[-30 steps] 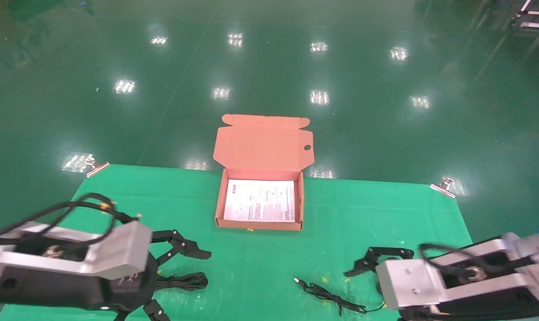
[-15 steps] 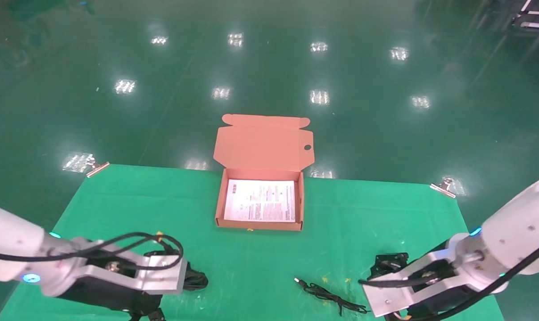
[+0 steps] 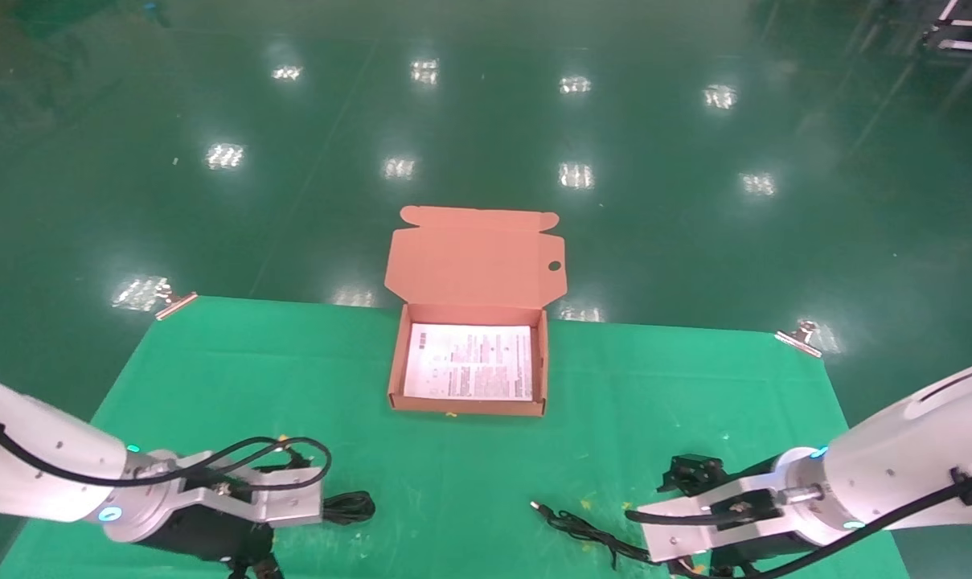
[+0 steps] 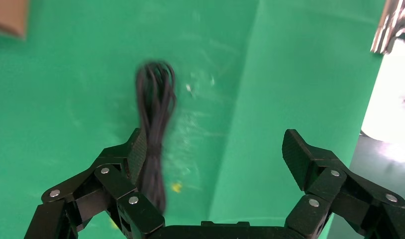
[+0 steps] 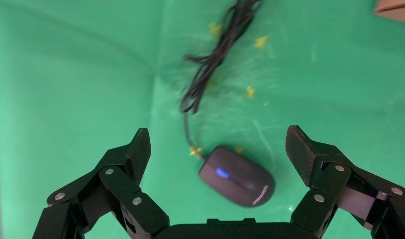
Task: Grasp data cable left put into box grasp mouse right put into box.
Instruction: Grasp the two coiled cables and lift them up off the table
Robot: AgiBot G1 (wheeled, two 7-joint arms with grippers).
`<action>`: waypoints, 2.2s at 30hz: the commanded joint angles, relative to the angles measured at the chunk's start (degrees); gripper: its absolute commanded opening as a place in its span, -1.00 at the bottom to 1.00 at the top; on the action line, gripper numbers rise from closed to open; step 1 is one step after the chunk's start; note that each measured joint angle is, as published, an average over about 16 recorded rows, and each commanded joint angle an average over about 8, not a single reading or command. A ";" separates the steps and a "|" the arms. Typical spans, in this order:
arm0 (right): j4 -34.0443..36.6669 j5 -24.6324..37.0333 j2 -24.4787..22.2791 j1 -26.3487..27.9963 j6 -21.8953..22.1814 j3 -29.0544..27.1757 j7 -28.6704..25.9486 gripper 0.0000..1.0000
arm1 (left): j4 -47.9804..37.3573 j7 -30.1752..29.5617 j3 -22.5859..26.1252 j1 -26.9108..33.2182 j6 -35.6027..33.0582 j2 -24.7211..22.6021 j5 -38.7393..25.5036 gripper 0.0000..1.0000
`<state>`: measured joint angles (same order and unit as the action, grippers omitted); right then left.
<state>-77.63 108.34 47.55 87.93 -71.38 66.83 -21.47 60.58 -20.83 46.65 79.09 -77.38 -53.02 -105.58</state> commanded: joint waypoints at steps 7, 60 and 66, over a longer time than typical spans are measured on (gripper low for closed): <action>0.29 1.65 -0.33 -3.66 6.21 -0.62 -2.99 1.00 | -7.88 0.11 -0.24 0.45 3.20 -2.13 -1.07 1.00; 17.87 3.95 9.84 -8.43 13.58 1.46 0.13 -1.00 | -33.93 12.30 0.09 3.59 13.54 -11.75 -2.97 -1.00; 17.55 3.94 9.66 -8.43 13.51 1.45 0.07 -1.00 | -33.70 12.17 0.09 3.59 13.47 -11.70 -2.95 -1.00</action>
<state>-60.05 112.28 57.22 79.50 -57.88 68.28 -21.40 26.87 -8.65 46.74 82.66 -63.90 -64.71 -108.53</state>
